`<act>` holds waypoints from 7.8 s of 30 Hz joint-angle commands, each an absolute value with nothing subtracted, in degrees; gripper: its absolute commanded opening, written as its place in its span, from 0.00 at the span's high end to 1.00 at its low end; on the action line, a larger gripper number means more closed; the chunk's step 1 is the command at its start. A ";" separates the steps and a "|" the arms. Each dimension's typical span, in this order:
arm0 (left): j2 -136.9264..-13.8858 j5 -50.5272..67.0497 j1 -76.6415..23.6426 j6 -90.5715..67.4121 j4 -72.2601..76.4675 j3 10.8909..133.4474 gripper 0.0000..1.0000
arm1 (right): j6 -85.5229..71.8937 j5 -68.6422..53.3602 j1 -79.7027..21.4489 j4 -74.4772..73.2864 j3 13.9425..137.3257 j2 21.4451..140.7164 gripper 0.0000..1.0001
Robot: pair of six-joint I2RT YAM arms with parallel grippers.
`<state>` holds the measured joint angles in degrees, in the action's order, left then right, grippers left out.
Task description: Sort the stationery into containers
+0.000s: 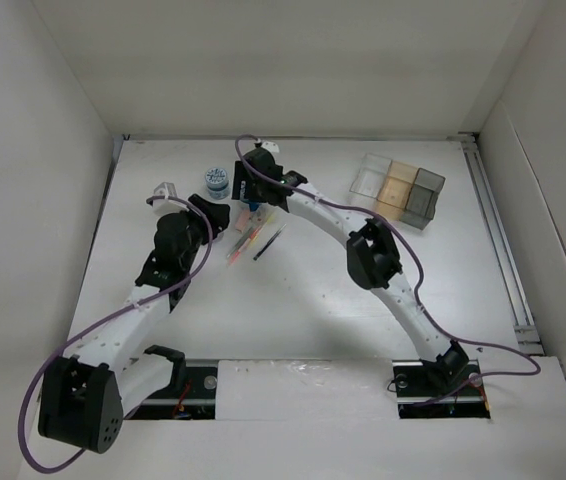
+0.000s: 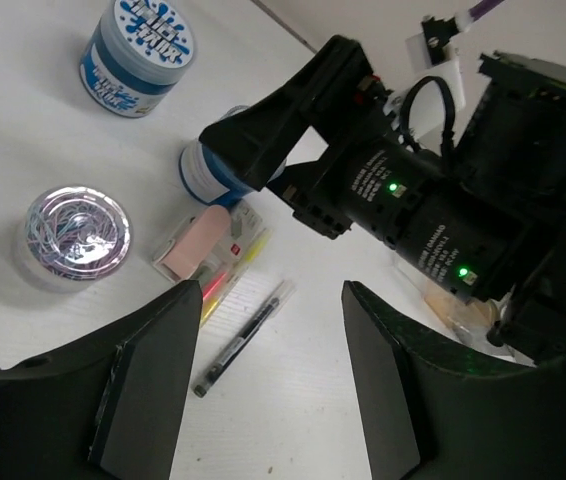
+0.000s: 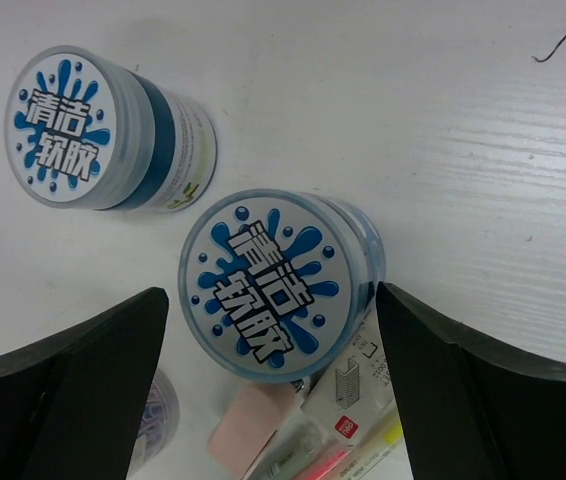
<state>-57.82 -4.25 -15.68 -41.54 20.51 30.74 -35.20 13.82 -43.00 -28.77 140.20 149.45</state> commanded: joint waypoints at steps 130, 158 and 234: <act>-60.82 -3.52 -15.73 -36.74 23.73 31.90 0.41 | -34.80 28.21 -12.66 -20.13 114.17 127.79 0.37; -86.88 -19.69 -14.41 -33.75 7.40 55.70 0.37 | -44.91 17.59 -26.62 -7.39 81.57 99.41 0.66; -117.08 -25.75 -14.76 -22.15 -11.87 106.43 0.76 | -43.86 9.58 -31.56 -2.99 67.68 82.80 0.01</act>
